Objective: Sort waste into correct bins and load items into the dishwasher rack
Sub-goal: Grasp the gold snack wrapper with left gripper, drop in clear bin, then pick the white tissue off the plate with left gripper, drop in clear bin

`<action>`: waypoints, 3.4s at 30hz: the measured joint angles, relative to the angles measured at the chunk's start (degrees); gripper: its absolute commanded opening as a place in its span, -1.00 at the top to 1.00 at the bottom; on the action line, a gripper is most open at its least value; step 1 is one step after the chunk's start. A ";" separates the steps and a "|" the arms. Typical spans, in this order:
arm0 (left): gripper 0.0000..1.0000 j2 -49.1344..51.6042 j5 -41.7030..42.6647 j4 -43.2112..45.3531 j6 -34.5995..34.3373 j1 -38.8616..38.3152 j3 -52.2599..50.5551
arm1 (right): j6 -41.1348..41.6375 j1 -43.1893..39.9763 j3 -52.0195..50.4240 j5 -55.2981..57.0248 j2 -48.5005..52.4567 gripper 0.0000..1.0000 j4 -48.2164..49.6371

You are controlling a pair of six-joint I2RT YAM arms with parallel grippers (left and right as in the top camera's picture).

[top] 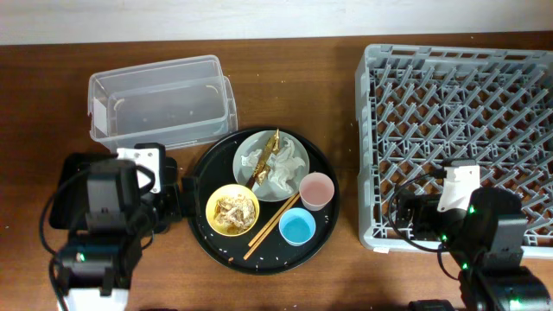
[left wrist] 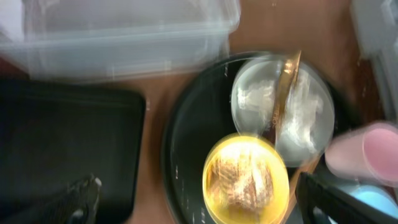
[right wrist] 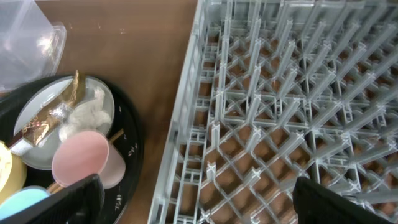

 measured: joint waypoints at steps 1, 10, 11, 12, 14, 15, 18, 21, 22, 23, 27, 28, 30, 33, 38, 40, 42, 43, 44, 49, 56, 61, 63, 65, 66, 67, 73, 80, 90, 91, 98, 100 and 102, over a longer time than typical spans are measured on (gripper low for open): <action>-0.99 2.19 0.20 -2.86 0.02 0.00 2.71 | 0.00 0.00 1.42 0.00 1.40 -0.96 -2.01; -0.95 17.11 0.61 11.61 2.27 -7.89 7.52 | 0.22 0.00 2.69 0.00 2.47 -0.96 -3.78; -0.94 20.35 0.74 12.96 2.45 -10.03 7.56 | 0.22 0.00 2.69 0.00 2.47 -0.97 -3.82; -0.85 23.78 0.76 14.58 2.51 -12.15 7.56 | 0.24 0.00 2.69 0.00 2.47 -0.96 -3.85; -0.57 30.97 0.74 17.49 2.75 -16.83 7.58 | 0.26 0.00 2.69 0.02 2.47 -0.97 -3.87; -0.54 34.69 0.79 18.62 2.95 -18.88 7.58 | 0.33 0.00 2.69 0.02 2.47 -0.97 -3.85; -0.29 43.19 0.94 21.75 3.30 -22.10 7.65 | 0.39 0.00 2.69 0.00 2.49 -0.97 -3.89; 0.04 48.61 0.85 22.03 3.58 -23.45 7.65 | 0.42 0.00 2.69 0.02 2.49 -0.97 -3.87; 0.47 49.55 0.57 22.08 3.69 -23.50 7.65 | 0.39 0.00 2.69 0.02 2.47 -0.97 -3.87; 0.85 50.53 0.07 22.08 3.67 -23.50 7.65 | 0.44 0.00 2.69 0.02 2.47 -0.97 -3.87; 0.99 51.04 -0.72 21.53 3.69 -23.50 8.66 | 0.37 0.00 2.69 0.02 2.47 -0.97 -3.87; 0.99 51.01 -0.79 20.48 3.69 -23.50 9.73 | 0.42 0.00 2.69 0.02 2.47 -0.97 -3.91; 0.99 50.38 -1.36 17.84 3.69 -23.50 13.09 | 0.39 0.00 2.69 0.00 2.47 -0.96 -3.87; 0.99 45.16 -6.38 12.68 3.67 -23.50 18.62 | 0.42 0.00 2.69 0.00 2.49 -0.97 -3.87; 0.99 38.47 -14.82 17.31 3.69 -18.58 20.33 | 0.39 0.00 2.69 0.00 2.47 -0.97 -3.89; 0.88 38.60 -16.02 21.75 3.69 -13.66 20.33 | 0.42 0.00 2.69 0.00 2.47 -0.96 -3.93; 0.65 40.06 -16.81 26.86 3.61 -8.44 20.44 | 0.44 0.00 2.69 0.00 2.47 -0.97 -4.07; 0.37 41.46 -17.03 28.83 3.65 -6.29 20.44 | 0.39 0.00 2.69 0.00 2.47 -0.97 -4.07; -0.20 42.29 -17.16 29.53 3.61 -5.44 20.44 | 0.39 0.00 2.69 0.02 2.47 -0.97 -4.07; -0.50 46.07 -17.33 30.75 3.54 -1.18 20.44 | 0.39 0.00 2.69 0.02 2.47 -0.96 -4.02; -0.52 32.70 -8.28 9.90 3.48 -0.83 20.68 | 0.39 0.00 2.73 0.00 2.49 -0.97 -3.87; -0.52 26.16 -1.33 -0.85 3.48 -6.29 20.74 | 0.42 0.00 2.80 0.00 2.47 -0.97 -3.96; -0.53 26.27 -0.17 -0.79 3.48 -11.45 20.74 | 0.42 0.00 2.80 0.00 2.47 -0.97 -3.98; -0.54 27.28 0.07 1.55 3.48 -16.37 20.74 | 0.39 0.00 2.80 0.00 2.47 -0.97 -4.02; -0.54 29.14 0.28 2.84 3.48 -19.04 20.74 | 0.39 0.00 2.80 0.00 2.47 -0.97 -4.02; -0.54 32.15 0.35 3.58 3.48 -20.92 20.74 | 0.39 0.00 2.80 0.00 2.47 -0.97 -4.00; -0.46 49.46 -1.95 11.93 3.45 -21.57 20.52 | 0.42 0.00 2.80 0.00 2.47 -0.97 -3.93; 0.42 60.33 -2.51 16.50 3.30 -21.57 20.52 | 0.42 0.00 2.80 0.02 2.47 -0.97 -4.00; 0.99 57.51 -3.98 8.09 3.26 -21.00 24.46 | 0.37 0.00 2.80 0.02 2.49 -0.96 -4.02; 0.99 53.64 -6.03 8.00 3.26 -19.85 26.21 | 0.42 0.00 2.80 0.00 2.47 -0.96 -3.98; 0.10 43.67 -15.32 18.03 3.58 -6.97 29.16 | 0.42 0.00 2.80 0.02 2.47 -0.97 -4.02; -0.16 45.90 -15.91 19.43 3.21 -4.42 29.16 | 0.42 0.00 2.80 0.00 2.47 -0.96 -4.02; -0.20 47.82 -16.26 19.65 3.15 -3.61 29.11 | 0.42 0.00 2.80 0.00 2.47 -0.97 -4.02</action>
